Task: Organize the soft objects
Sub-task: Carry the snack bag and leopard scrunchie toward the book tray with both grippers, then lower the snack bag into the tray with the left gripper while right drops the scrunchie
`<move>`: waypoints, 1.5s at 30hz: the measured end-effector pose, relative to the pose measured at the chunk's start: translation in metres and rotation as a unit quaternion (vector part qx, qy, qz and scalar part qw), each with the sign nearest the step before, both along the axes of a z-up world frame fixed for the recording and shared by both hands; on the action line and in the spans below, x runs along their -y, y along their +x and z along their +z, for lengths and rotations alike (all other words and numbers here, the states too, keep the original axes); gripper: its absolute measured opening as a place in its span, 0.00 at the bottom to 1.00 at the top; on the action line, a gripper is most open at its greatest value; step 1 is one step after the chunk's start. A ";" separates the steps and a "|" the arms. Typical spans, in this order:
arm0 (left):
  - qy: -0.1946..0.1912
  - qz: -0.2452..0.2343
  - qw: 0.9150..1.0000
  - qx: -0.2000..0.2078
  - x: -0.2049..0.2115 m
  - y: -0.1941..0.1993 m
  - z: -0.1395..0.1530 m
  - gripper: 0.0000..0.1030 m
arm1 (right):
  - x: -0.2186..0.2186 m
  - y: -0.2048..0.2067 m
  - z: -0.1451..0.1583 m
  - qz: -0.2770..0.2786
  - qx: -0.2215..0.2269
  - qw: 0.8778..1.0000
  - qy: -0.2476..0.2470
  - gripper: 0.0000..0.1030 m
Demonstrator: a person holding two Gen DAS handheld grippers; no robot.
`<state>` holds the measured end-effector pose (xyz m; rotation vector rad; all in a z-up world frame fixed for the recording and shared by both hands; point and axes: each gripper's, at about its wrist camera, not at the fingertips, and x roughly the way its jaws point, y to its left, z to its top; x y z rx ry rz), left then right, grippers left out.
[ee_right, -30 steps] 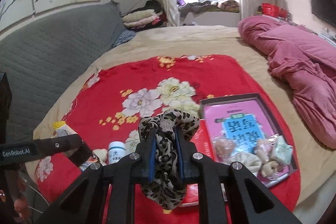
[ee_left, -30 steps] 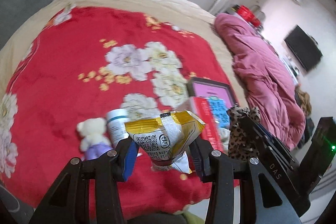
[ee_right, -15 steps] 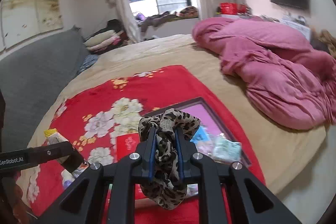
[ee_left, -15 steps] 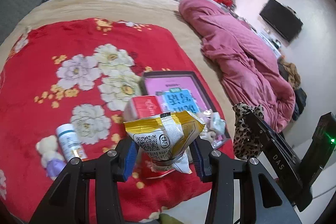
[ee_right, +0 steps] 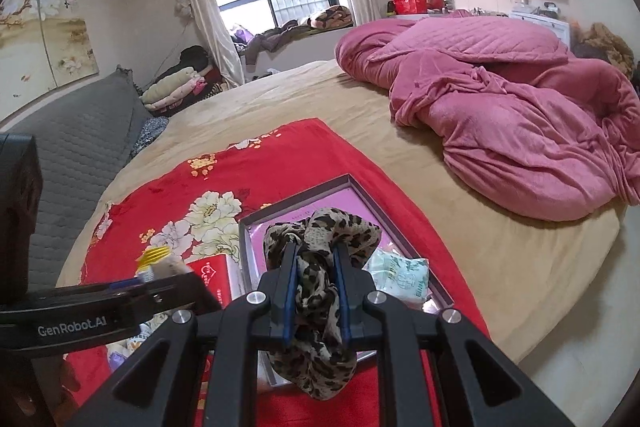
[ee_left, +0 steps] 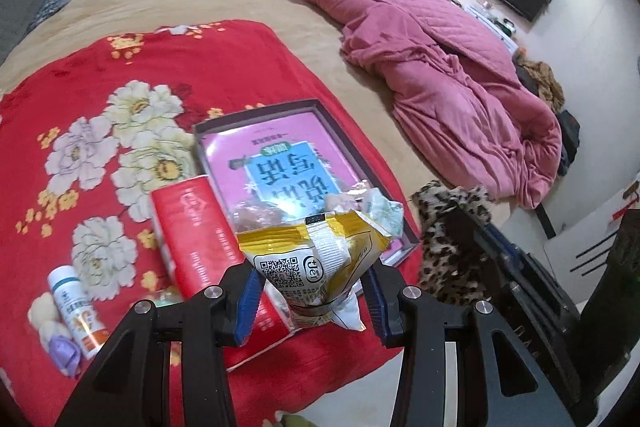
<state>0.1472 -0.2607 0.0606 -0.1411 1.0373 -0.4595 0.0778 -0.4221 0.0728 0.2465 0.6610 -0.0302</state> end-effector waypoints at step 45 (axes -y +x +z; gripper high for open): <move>0.038 -0.008 0.996 -0.077 0.033 0.078 -0.104 0.45 | 0.004 0.081 -0.114 0.064 -0.113 0.992 0.014 0.52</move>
